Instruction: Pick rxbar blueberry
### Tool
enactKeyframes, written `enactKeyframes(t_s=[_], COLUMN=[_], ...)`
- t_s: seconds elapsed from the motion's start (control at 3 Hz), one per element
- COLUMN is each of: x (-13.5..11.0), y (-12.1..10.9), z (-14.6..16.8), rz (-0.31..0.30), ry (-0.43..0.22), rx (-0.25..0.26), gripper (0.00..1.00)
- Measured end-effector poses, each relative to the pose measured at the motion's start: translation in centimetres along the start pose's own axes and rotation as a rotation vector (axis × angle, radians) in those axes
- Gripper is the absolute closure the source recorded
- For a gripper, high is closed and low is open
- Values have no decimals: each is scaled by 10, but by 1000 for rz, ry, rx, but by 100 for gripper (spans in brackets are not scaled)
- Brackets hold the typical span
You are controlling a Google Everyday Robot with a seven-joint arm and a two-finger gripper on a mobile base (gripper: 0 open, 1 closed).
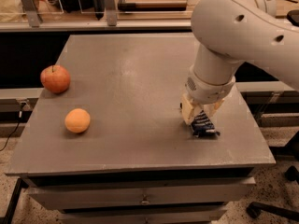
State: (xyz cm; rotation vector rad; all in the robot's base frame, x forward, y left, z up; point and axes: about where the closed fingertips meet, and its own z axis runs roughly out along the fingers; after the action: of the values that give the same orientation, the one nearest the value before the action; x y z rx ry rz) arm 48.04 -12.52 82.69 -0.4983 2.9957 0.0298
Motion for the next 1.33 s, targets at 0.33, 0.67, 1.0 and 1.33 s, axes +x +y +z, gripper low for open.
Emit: enactKeyframes(t_s=[0.33,0.67,1.0,1.33], x=[0,-2,-14,-27], y=[0,-3,-16,-29], z=[-1,-9,-50,-90], rz=[0,-33,-134,-184], ry=[0,-10,-70,-136], rx=[0,-27,-33,-13], gripper=[98,100,100,100])
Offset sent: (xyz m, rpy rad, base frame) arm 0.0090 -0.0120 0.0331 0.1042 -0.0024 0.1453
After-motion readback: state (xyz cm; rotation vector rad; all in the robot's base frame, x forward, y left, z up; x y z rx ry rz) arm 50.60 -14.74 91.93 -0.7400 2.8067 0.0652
